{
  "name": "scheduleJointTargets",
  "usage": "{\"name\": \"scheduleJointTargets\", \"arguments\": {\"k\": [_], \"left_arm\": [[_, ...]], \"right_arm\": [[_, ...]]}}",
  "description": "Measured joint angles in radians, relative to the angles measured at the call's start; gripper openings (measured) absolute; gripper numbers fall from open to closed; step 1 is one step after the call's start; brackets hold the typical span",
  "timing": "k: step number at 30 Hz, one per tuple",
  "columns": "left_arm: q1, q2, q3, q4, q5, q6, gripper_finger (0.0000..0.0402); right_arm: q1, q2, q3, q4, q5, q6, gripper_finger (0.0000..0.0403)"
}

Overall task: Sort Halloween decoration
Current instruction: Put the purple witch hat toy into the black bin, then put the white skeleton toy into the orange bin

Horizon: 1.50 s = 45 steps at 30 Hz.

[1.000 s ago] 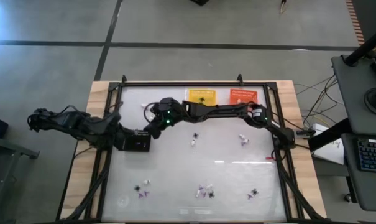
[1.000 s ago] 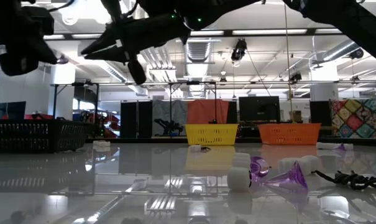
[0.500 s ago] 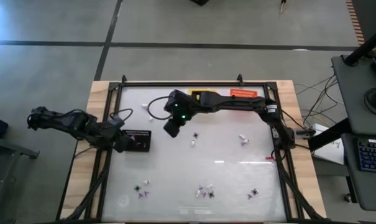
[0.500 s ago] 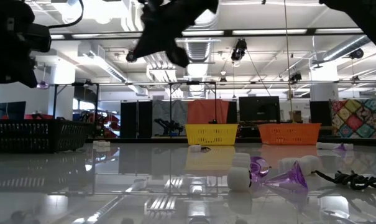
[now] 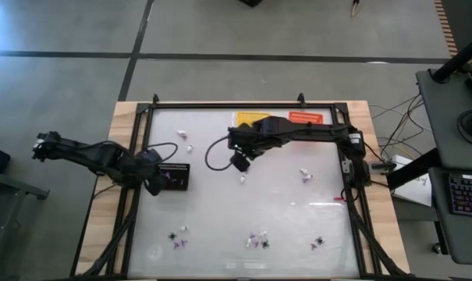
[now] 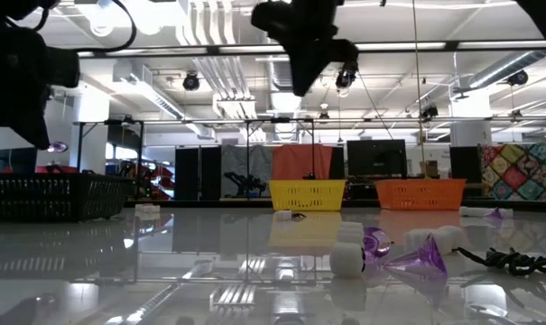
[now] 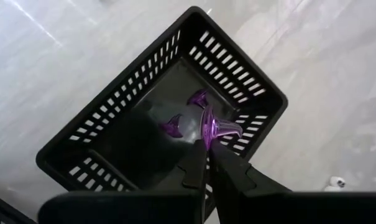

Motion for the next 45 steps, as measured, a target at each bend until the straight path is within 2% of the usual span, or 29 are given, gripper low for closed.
{"name": "scheduleJointTargets", "arguments": {"k": [10, 20, 26, 35, 39, 43, 45], "left_arm": [[0.000, 0.048, 0.000, 0.067, -0.001, 0.056, 0.0005], [0.000, 0.063, 0.000, 0.084, 0.006, 0.064, 0.0073], [0.000, 0.066, 0.010, 0.113, 0.050, 0.064, 0.0088], [-0.001, 0.069, 0.117, 0.158, 0.060, 0.128, 0.0089], [-0.001, 0.074, 0.165, 0.158, 0.060, 0.195, 0.0089], [-0.004, 0.082, 0.201, 0.158, 0.069, 0.206, 0.0089], [-0.008, 0.088, 0.211, 0.159, 0.120, 0.212, 0.0089]], "right_arm": [[0.077, 0.000, -0.007, -0.162, 0.057, 0.126, 0.0028], [0.173, -0.006, -0.018, -0.216, 0.106, 0.259, 0.0028], [0.230, -0.013, -0.052, -0.214, 0.156, 0.359, 0.0028], [0.308, -0.047, -0.240, -0.216, 0.156, 0.637, 0.0028], [0.341, -0.050, -0.309, -0.210, 0.089, 0.752, 0.0028], [0.384, -0.050, -0.339, -0.081, 0.037, 0.777, 0.0028], [0.402, -0.050, -0.345, -0.017, 0.033, 0.761, 0.0028]]}}
